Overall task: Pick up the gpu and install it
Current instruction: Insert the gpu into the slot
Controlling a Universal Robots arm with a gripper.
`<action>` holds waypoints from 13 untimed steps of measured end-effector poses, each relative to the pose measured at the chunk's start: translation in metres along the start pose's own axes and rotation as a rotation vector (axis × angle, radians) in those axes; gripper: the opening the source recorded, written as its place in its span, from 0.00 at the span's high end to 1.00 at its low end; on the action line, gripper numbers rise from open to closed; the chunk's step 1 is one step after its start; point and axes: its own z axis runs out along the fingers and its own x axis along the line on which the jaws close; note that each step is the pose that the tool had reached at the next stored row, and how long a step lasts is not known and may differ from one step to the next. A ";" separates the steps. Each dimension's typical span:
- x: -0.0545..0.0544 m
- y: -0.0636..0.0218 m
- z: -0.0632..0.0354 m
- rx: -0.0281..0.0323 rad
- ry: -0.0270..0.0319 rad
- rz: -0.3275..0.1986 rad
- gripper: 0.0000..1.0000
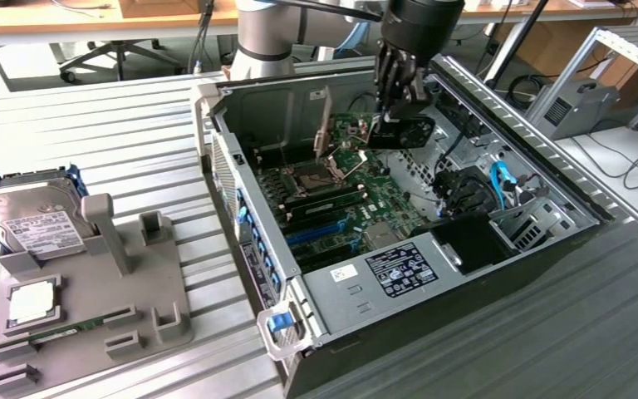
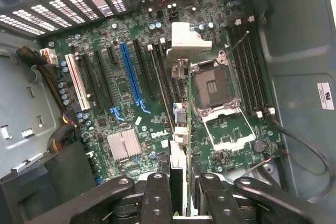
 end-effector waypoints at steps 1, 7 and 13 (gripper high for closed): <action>0.000 0.0000 0.0000 -0.0003 -0.0002 -0.013 0.74; 0.000 0.0000 0.0001 -0.0018 -0.0008 -0.078 0.74; 0.000 0.0000 0.0002 -0.0031 -0.0014 -0.139 0.74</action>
